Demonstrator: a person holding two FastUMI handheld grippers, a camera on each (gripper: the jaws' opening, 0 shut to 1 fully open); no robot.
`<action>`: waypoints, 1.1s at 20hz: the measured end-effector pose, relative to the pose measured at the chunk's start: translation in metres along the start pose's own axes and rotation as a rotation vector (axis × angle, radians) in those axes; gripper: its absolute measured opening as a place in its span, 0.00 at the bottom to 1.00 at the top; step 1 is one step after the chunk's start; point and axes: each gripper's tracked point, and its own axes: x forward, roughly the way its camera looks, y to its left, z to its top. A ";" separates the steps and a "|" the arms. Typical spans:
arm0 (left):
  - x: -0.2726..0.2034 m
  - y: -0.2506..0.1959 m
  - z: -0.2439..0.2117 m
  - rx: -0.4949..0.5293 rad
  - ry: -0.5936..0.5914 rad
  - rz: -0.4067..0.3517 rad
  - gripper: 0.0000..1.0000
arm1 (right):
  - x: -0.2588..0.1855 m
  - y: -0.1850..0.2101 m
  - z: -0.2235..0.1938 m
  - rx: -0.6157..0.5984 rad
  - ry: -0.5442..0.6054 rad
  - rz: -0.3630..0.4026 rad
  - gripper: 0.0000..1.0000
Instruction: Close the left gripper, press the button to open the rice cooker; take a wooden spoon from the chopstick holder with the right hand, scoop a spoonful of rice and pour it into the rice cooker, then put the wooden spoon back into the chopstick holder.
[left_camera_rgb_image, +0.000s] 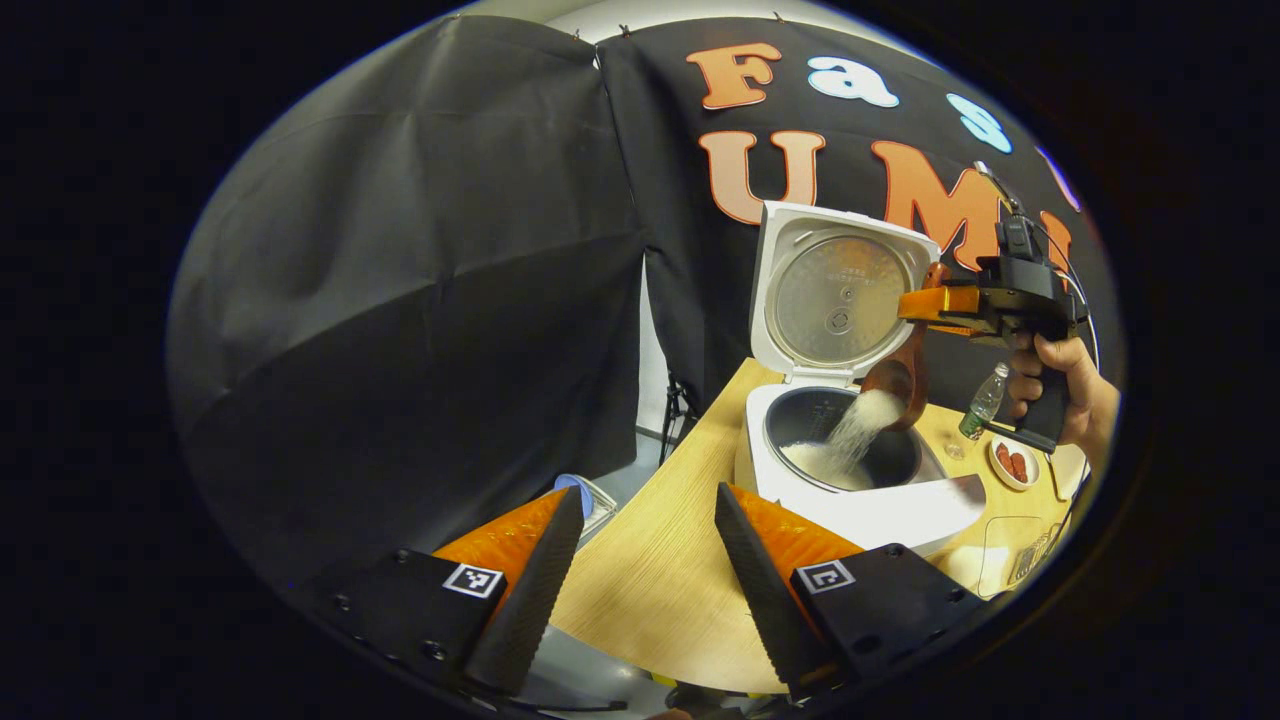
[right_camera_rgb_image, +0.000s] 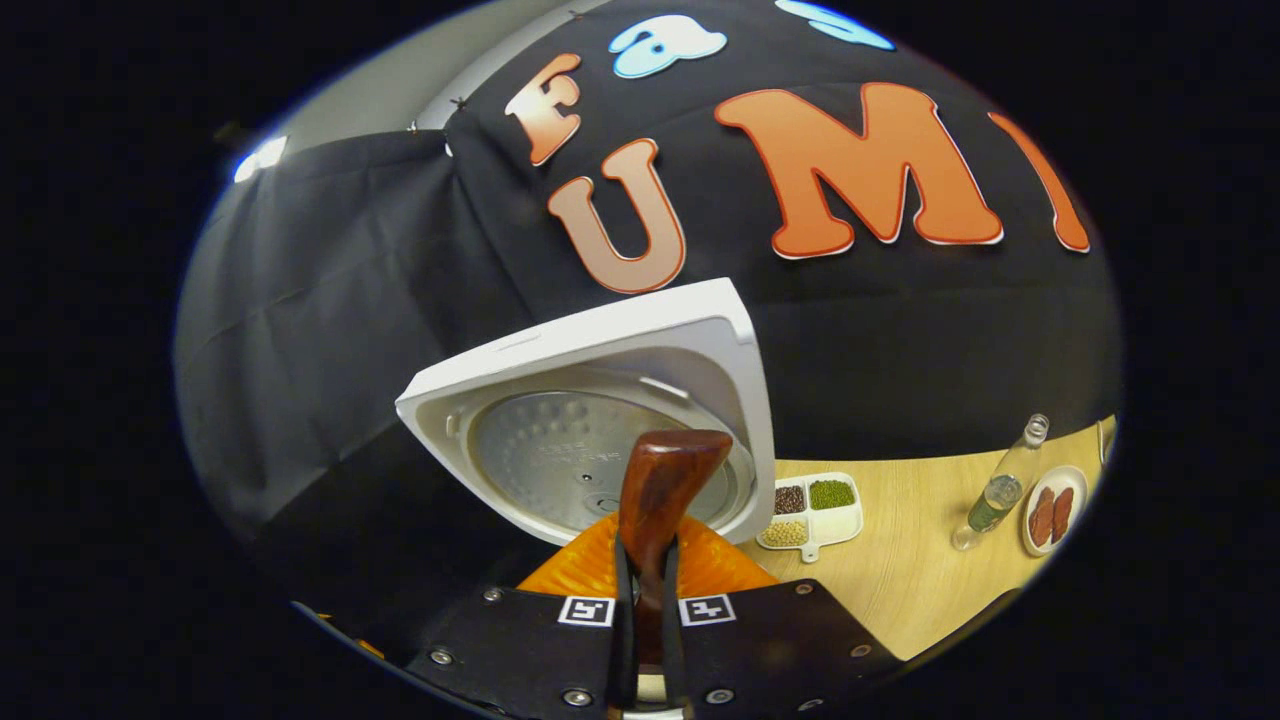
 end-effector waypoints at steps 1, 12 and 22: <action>-0.001 -0.001 0.000 0.002 -0.002 -0.001 0.91 | 0.000 0.002 -0.001 -0.026 0.000 0.007 0.09; -0.001 0.003 -0.002 0.011 -0.001 0.002 0.91 | -0.007 0.023 0.013 -0.363 -0.051 0.045 0.09; -0.006 0.005 -0.001 0.018 -0.003 0.013 0.85 | -0.014 0.046 0.008 -0.487 -0.076 0.102 0.09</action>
